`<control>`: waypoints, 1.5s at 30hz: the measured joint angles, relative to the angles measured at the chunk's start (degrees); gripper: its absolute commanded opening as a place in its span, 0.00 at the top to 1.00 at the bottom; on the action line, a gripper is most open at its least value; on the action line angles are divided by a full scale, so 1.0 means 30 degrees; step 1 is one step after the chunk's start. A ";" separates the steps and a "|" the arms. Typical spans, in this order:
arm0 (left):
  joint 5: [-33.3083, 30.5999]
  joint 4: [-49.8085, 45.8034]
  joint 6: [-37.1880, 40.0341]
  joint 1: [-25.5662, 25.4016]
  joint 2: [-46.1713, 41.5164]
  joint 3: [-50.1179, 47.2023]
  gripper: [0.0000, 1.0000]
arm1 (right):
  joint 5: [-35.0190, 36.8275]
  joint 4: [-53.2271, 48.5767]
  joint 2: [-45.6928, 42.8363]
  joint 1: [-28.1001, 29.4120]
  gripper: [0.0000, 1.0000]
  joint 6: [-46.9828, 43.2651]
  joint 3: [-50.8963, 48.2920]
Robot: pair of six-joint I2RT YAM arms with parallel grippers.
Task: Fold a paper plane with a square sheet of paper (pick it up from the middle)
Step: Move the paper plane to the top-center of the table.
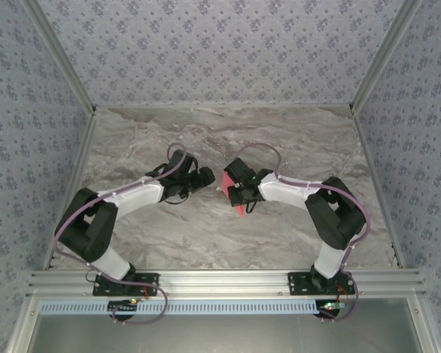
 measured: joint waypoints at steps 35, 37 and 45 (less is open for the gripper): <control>-0.2936 -0.3636 0.0357 0.0036 -0.0568 -0.0007 0.01 | 0.1894 -0.1384 0.2142 0.0087 0.85 0.2193 0.2310; -0.2980 -0.3716 0.0357 0.0036 -0.0568 -0.0007 0.01 | 0.1996 -0.1617 0.2142 -0.0015 0.87 0.2266 0.2987; -0.3060 -0.3723 0.0357 0.0036 -0.0568 -0.0007 0.01 | 0.2288 -0.1719 0.2718 -0.0182 0.91 0.2397 0.3978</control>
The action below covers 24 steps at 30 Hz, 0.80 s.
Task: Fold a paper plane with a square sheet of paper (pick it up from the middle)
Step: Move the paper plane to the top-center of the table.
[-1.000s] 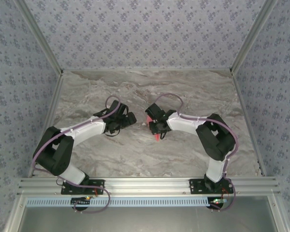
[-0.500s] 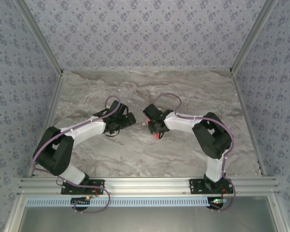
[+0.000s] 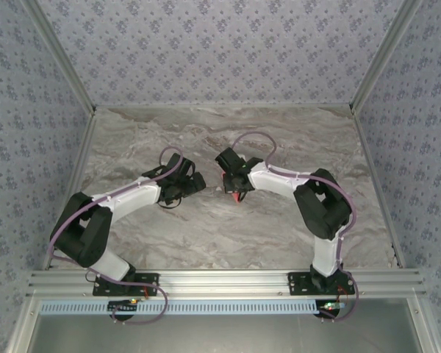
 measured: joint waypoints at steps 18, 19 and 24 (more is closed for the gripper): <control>-0.0401 -0.0503 0.0058 0.0000 0.0058 0.0007 0.01 | 0.0160 -0.0299 0.1348 -0.0299 0.89 0.0131 0.0532; -0.0437 -0.0539 0.0095 0.0000 0.0058 0.0007 0.01 | 0.0160 -0.0372 0.1348 -0.0408 0.90 0.0131 0.0634; -0.0685 -0.0918 0.0240 0.0007 0.0058 0.0095 0.01 | 0.0160 -0.0488 0.1370 -0.1144 0.91 0.0080 0.1785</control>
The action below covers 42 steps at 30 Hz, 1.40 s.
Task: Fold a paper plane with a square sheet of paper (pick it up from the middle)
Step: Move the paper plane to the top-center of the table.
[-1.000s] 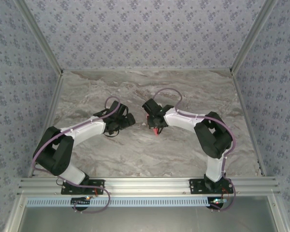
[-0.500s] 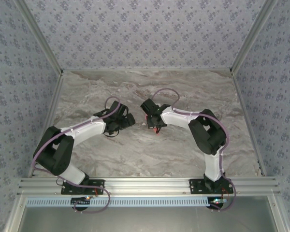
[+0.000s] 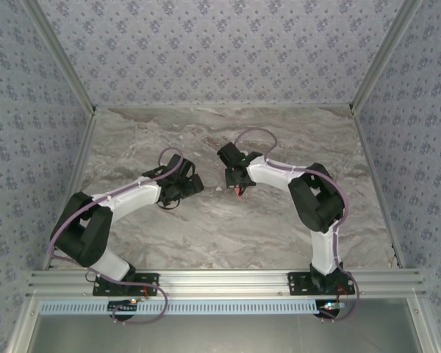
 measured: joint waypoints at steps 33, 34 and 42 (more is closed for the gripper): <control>-0.1734 -0.2754 0.1333 0.1858 -0.1290 0.1421 0.01 | -0.0670 -0.1807 0.4656 -0.2572 0.59 -0.1253 0.6761; -0.1865 -0.2965 0.1596 0.2186 -0.1537 0.1785 0.01 | -0.0838 -0.2229 0.4371 -0.2608 0.56 -0.1188 0.6987; -0.3009 -0.3555 0.3818 0.5304 -0.3730 0.3963 0.01 | -0.0882 -0.2535 -0.1545 -0.3577 0.19 -0.1537 0.6951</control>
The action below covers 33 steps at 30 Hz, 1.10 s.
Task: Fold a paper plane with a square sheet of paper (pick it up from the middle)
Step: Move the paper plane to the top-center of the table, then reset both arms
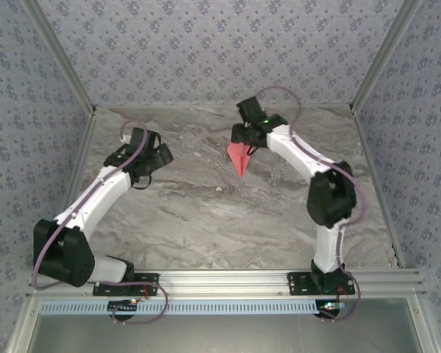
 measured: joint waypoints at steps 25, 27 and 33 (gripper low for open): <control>-0.4969 1.4542 0.9675 0.4386 -0.2412 -1.2225 0.01 | 0.6302 1.4906 -0.8867 -0.7876 0.00 -0.5595 -2.1515; -0.4160 1.6364 1.0214 0.4677 -0.1887 -1.2750 0.01 | 0.5850 1.6640 -0.8757 -0.7941 0.00 -0.6477 -2.2039; -0.0736 2.0983 1.1322 0.5705 -0.0663 -1.4316 0.01 | 0.3155 2.1908 -0.8386 -0.8728 0.00 -0.8466 -2.3882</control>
